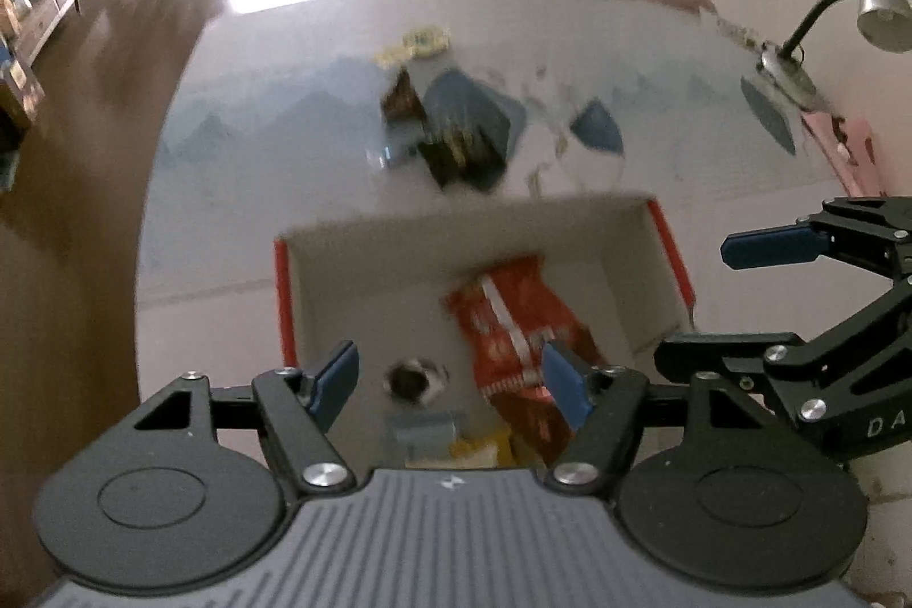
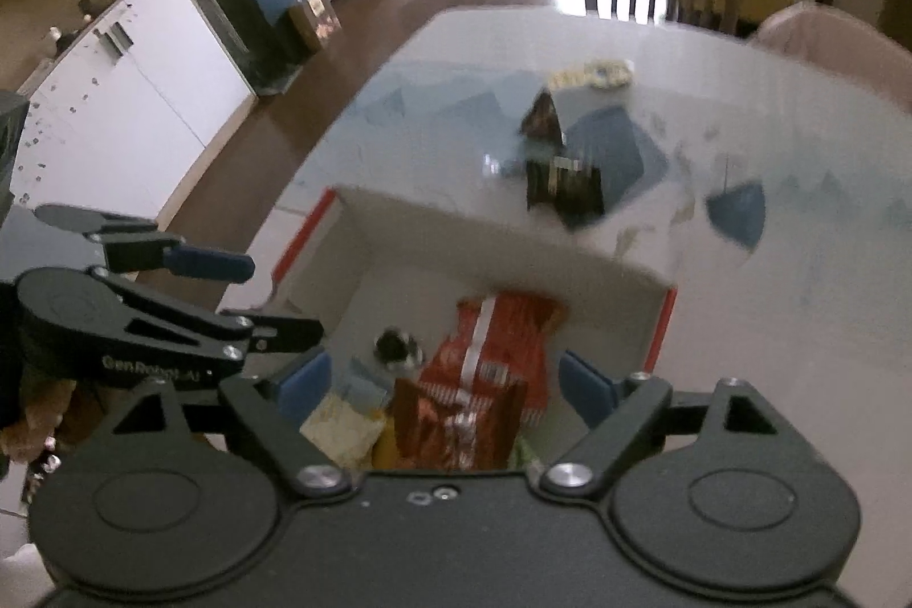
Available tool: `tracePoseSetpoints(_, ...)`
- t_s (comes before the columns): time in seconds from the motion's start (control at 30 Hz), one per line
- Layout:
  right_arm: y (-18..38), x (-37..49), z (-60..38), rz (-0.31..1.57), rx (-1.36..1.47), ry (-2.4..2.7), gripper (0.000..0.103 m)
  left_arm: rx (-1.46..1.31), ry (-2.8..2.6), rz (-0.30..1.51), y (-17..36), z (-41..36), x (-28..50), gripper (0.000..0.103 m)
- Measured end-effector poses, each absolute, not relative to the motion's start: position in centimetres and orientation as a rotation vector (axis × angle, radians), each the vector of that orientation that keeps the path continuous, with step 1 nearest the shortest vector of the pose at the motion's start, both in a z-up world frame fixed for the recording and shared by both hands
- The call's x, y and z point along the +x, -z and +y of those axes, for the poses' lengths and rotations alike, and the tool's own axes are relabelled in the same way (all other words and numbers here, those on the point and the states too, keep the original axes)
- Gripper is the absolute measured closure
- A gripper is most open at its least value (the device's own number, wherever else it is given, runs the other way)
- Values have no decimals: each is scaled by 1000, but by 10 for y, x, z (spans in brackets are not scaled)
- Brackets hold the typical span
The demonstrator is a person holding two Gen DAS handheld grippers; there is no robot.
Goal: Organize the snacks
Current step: 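Move both tools back toward the remaining snacks on the table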
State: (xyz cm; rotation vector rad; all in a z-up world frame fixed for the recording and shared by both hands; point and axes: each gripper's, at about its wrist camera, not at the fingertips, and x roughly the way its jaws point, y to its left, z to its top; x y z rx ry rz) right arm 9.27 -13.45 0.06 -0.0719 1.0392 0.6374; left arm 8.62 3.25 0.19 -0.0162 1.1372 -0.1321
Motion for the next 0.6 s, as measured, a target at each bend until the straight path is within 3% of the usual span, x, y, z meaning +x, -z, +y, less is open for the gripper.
tracePoseSetpoints(0.1,-12,104,-133,1012,-81,-666,15,-15,116,1092,-16,37,98,24)
tracePoseSetpoints(0.17,-19,113,-133,992,-91,-667,6,-27,113,1078,-22,41,109,23)
tracePoseSetpoints(0.6,-22,202,-127,1000,-143,-735,5,-21,89,1094,-32,61,199,23)
